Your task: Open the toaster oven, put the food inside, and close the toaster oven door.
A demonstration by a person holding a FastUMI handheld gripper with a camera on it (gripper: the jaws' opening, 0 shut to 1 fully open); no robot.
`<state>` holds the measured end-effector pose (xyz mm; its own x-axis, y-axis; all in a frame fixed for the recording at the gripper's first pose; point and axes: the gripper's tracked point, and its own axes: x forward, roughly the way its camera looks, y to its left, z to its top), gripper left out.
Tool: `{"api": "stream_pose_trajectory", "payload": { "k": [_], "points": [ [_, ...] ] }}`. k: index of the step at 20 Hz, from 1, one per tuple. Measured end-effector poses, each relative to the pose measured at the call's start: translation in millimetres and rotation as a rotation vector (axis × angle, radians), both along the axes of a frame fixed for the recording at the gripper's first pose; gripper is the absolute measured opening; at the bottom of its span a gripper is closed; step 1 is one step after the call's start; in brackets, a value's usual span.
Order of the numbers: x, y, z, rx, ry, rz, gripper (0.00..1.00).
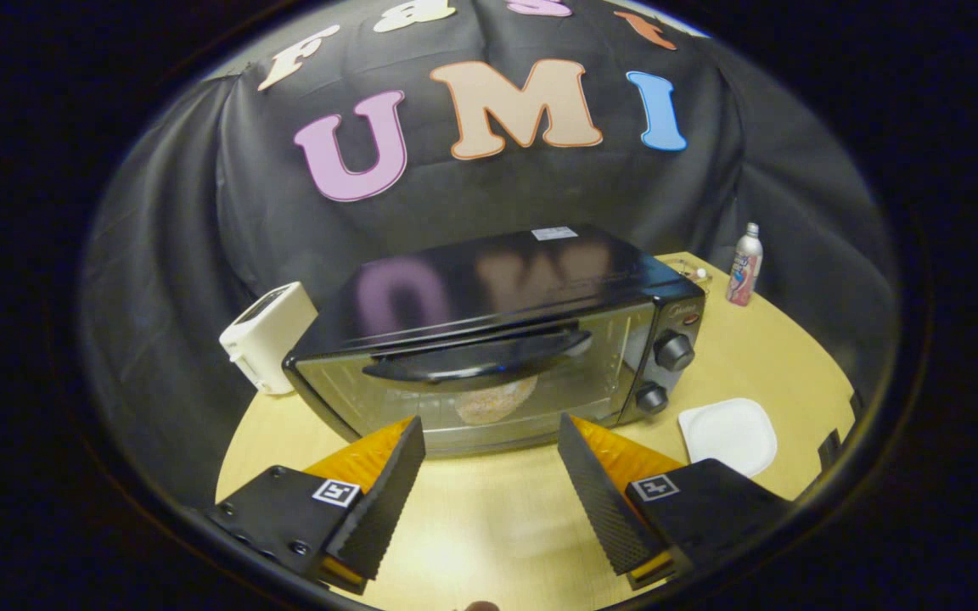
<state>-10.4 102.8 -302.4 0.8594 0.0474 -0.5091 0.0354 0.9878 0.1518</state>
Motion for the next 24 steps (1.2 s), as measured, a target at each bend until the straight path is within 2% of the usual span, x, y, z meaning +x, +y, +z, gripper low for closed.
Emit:
{"api": "stream_pose_trajectory", "payload": {
  "k": [5,8,17,24],
  "points": [
    [1,-6,9,-0.001,-0.008,-0.011,1.00],
    [0,-15,34,-0.014,-0.048,-0.014,1.00],
    [14,-55,209,-0.100,-0.330,-0.049,0.99],
    [15,-70,321,-0.146,-0.442,-0.045,0.99]
  ]
}}
